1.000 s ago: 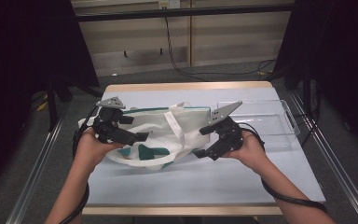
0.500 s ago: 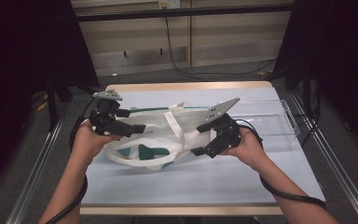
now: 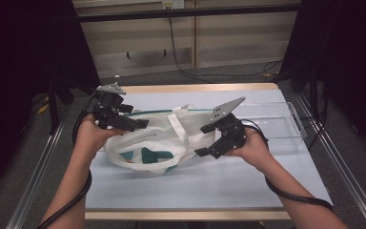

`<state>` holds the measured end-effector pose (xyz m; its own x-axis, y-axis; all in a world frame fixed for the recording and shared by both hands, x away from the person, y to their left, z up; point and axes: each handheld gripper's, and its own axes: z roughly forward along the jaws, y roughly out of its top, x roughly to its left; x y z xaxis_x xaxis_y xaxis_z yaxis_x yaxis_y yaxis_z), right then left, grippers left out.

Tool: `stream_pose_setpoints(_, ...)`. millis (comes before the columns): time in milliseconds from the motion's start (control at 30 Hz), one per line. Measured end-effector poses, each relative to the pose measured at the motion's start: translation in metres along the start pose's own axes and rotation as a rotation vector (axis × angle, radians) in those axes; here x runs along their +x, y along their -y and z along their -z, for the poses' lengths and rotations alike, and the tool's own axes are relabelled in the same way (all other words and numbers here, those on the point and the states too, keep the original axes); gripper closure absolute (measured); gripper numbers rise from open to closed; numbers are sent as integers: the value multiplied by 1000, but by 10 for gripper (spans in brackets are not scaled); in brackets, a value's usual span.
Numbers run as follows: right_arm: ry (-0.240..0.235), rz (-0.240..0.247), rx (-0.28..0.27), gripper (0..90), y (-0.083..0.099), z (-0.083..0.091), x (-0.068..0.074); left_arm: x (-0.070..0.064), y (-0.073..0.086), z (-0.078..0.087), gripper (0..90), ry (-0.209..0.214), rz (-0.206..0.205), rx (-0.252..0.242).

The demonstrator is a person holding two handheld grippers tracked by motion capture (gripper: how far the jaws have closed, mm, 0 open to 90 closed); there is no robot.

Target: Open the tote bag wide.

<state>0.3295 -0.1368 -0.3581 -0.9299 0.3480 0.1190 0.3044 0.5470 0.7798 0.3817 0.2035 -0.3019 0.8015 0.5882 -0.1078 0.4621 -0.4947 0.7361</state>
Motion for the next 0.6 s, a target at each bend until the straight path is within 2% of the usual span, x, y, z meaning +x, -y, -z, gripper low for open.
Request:
stream_pose_setpoints(233, 3, -2, -6, 153, -3, -2, 0, 8, -4, -2, 160, -4, 6, -6)
stream_pose_setpoints(333, 1, -2, -4, 158, -5, -5, -1, 10, -5, -1, 167, -21, 3, -1)
stream_pose_setpoints(600, -5, 3, 0, 176, -9, -10, -1, 17, -10, 2, 199, -20, 3, -11)
